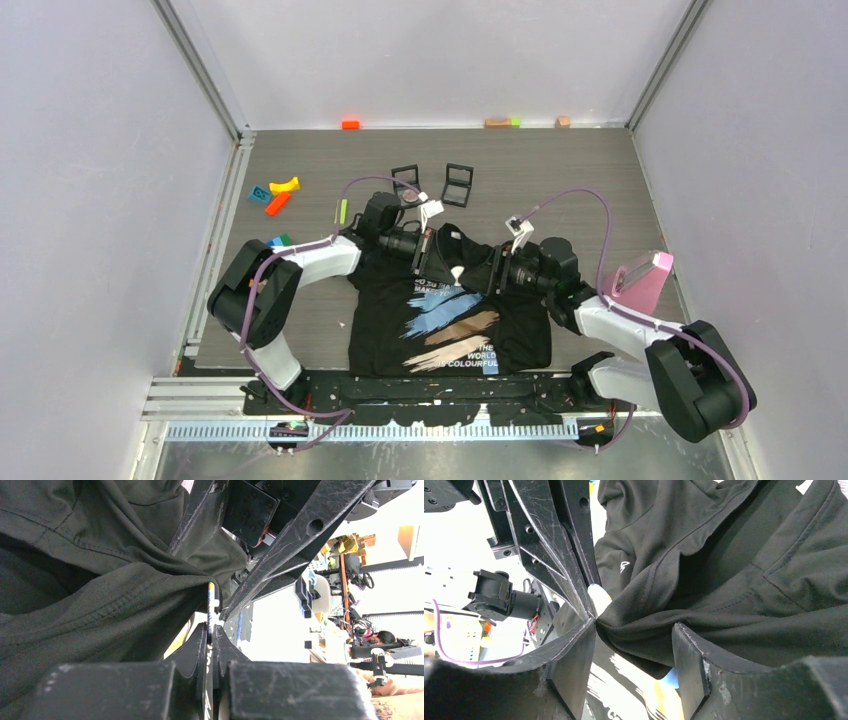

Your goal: Pin the brooch onto the clothing

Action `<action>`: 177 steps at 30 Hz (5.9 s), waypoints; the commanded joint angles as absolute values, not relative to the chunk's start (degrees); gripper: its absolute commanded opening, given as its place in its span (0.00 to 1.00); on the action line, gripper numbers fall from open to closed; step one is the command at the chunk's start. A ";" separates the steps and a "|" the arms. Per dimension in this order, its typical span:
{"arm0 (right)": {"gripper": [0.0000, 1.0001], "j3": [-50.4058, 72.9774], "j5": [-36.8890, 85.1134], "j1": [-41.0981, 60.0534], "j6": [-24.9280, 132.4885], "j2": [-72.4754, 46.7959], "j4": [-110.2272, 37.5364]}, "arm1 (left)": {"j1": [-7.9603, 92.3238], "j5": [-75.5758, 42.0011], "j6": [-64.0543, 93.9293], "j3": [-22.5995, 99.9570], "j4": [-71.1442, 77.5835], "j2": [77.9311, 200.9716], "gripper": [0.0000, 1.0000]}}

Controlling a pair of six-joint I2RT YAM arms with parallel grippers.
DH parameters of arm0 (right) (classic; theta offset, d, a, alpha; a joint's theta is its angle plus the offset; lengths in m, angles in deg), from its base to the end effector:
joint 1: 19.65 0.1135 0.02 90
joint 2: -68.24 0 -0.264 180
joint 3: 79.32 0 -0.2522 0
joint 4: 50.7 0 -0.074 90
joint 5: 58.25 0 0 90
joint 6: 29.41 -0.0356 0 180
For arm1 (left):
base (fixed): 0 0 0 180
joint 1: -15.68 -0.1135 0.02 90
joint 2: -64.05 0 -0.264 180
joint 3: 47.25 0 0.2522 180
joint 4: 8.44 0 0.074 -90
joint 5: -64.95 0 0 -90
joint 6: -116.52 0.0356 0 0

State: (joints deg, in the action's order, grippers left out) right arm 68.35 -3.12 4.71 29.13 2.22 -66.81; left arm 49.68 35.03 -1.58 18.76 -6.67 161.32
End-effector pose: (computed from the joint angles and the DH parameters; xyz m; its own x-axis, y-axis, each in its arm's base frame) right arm 0.1929 0.1097 0.1836 -0.6704 0.1665 -0.7230 -0.5686 0.5108 0.6448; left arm 0.2695 -0.2190 0.1945 -0.8137 0.2655 -0.5170 0.5646 0.1499 -0.8116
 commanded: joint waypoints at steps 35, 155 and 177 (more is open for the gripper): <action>0.27 64.52 5.95 4.43 20.94 -12.40 -77.75 | 49.57 36.35 0.08 19.75 -7.17 160.80 0.00; 0.32 -25.43 46.42 22.48 49.66 -65.96 -12.92 | 20.16 -4.31 12.02 36.65 41.37 140.02 0.91; 0.43 -20.79 50.47 22.40 52.11 -58.72 -13.11 | 20.16 -3.67 11.71 36.31 40.86 139.83 0.91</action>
State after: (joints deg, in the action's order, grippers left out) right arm -15.58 48.03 22.28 50.35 -57.16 -12.56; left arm 20.17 -4.84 11.93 36.42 42.43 140.21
